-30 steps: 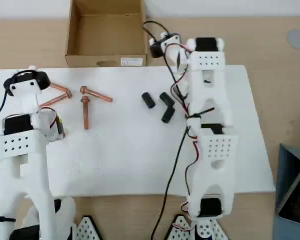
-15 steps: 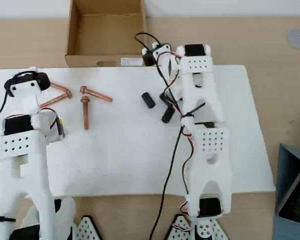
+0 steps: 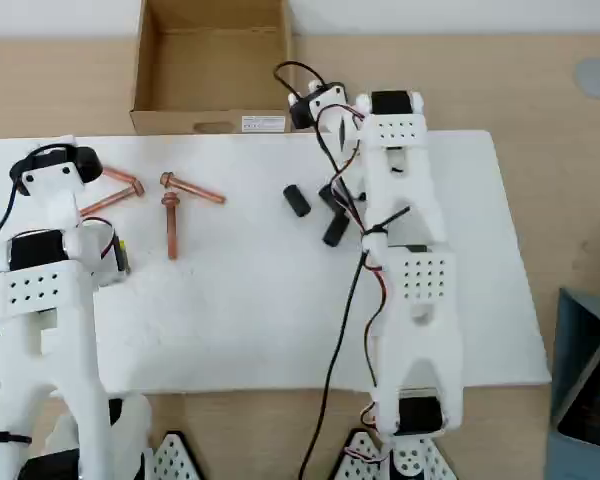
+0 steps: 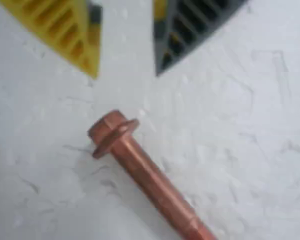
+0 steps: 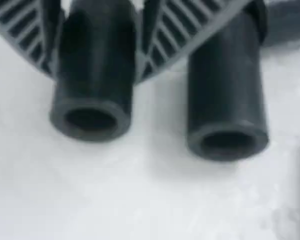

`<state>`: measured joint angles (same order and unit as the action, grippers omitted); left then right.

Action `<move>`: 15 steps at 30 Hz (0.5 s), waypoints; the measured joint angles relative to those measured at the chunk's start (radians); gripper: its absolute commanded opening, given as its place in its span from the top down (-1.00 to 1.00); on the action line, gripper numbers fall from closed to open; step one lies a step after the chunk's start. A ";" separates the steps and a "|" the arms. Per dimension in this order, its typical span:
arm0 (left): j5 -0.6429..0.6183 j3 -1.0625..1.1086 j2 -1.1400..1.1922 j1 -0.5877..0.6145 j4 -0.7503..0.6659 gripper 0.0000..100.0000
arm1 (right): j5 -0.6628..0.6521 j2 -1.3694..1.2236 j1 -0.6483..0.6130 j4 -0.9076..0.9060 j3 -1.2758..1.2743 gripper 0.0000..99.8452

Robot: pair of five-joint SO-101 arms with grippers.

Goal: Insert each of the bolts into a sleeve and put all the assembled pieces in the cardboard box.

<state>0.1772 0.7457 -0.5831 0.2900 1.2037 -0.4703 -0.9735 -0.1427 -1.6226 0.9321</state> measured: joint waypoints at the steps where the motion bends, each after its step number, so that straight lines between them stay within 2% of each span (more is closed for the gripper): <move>1: 0.000 0.000 0.000 0.000 0.000 0.83 | 0.000 -0.003 -0.002 -0.012 0.020 0.98; 6: 0.000 0.000 0.000 0.000 0.000 0.84 | 0.000 -0.018 -0.009 -0.135 0.190 0.98; 9: 0.000 0.000 0.000 0.000 0.002 0.84 | 0.018 -0.017 -0.008 -0.141 0.262 0.98; 15: 0.000 -0.060 0.003 0.000 0.112 0.84 | 0.021 0.149 0.018 -0.141 0.163 0.98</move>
<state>0.1772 0.6859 -0.5800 0.2900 1.3157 -0.4488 -0.8247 -0.1243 -1.7637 1.0948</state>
